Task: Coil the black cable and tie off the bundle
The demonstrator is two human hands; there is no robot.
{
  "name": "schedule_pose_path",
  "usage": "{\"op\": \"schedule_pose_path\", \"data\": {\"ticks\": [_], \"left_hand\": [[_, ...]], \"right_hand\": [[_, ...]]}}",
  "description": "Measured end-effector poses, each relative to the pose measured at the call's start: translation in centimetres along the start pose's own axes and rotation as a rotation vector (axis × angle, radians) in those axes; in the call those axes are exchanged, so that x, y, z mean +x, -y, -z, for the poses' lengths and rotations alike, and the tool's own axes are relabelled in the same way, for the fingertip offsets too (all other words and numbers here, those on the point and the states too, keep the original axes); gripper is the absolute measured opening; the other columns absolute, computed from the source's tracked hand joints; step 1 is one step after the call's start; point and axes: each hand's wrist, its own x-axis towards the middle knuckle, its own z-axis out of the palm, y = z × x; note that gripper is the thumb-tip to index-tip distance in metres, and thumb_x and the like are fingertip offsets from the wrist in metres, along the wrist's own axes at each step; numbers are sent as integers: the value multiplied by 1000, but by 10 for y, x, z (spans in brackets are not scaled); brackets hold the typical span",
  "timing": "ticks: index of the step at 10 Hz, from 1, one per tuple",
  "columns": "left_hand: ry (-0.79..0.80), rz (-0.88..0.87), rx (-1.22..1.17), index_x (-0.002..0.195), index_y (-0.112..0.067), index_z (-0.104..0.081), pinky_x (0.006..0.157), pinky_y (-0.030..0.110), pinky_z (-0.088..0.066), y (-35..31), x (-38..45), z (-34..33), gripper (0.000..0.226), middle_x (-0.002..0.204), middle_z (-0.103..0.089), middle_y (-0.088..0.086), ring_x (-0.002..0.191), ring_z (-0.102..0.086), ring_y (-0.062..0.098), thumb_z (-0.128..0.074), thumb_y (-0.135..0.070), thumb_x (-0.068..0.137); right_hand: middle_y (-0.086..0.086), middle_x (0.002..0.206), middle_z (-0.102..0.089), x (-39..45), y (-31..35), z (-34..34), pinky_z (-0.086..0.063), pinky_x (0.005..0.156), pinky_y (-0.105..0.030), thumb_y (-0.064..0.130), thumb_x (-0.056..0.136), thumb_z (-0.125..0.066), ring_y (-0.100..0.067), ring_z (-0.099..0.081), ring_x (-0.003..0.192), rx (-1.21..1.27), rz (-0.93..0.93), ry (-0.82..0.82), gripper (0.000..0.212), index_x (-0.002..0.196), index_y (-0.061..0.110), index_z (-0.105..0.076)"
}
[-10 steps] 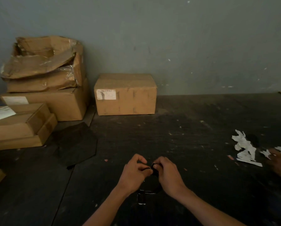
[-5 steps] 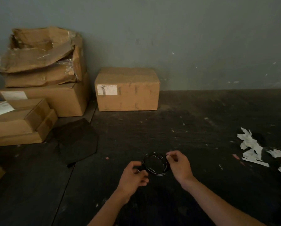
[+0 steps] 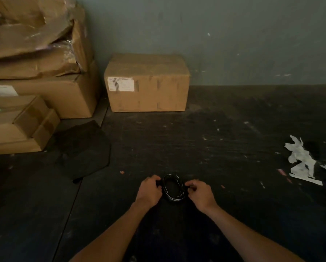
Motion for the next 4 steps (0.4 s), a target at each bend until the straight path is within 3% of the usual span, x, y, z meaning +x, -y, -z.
{"op": "schedule_pose_path", "data": {"ticks": [2, 4], "left_hand": [[76, 37, 55, 133, -18, -52, 98, 35, -48, -1, 7, 0, 42, 132, -51, 11, 112, -57, 23, -58, -20, 91], [122, 139, 13, 144, -20, -36, 102, 44, -47, -9, 4, 5, 57, 141, -36, 16, 120, -51, 32, -56, -24, 91]], "right_hand": [[-4, 125, -63, 7, 3, 1, -49, 92, -24, 7, 97, -55, -13, -60, 109, -50, 0, 34, 30, 123, 18, -63], [-8, 121, -65, 6, 14, 5, -58, 78, -30, 12, 97, -54, -15, -67, 91, 44, -117, 44, 33, 128, 22, -58]]}}
